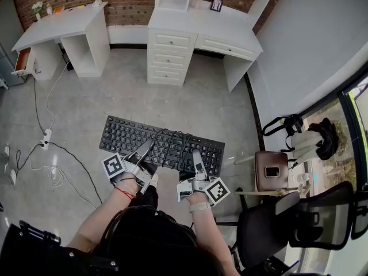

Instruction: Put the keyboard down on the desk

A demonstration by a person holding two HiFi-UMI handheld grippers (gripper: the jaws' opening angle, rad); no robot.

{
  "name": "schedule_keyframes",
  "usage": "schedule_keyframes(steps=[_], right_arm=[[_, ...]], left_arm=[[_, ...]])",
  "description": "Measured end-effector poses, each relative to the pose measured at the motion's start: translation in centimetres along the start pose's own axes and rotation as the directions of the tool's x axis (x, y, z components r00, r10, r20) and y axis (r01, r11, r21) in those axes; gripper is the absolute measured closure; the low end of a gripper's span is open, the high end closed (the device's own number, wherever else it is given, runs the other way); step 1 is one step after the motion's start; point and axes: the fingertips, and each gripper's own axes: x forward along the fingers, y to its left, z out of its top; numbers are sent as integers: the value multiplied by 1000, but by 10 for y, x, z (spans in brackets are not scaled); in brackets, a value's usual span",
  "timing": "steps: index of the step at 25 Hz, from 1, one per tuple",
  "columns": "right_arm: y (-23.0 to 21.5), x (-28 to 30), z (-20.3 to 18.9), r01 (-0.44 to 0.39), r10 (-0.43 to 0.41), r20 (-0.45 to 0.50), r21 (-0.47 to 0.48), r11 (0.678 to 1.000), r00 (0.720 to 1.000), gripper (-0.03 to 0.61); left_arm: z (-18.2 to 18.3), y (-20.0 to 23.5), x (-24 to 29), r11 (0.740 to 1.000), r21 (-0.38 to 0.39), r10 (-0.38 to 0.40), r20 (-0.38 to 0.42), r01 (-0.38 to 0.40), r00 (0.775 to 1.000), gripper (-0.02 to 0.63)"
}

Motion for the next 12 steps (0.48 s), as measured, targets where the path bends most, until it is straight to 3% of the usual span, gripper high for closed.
schedule_keyframes(steps=[12], right_arm=[[-21, 120, 17, 23, -23, -10, -14, 1000, 1000, 499]], left_arm=[[86, 11, 86, 999, -33, 18, 5, -18, 1000, 541]])
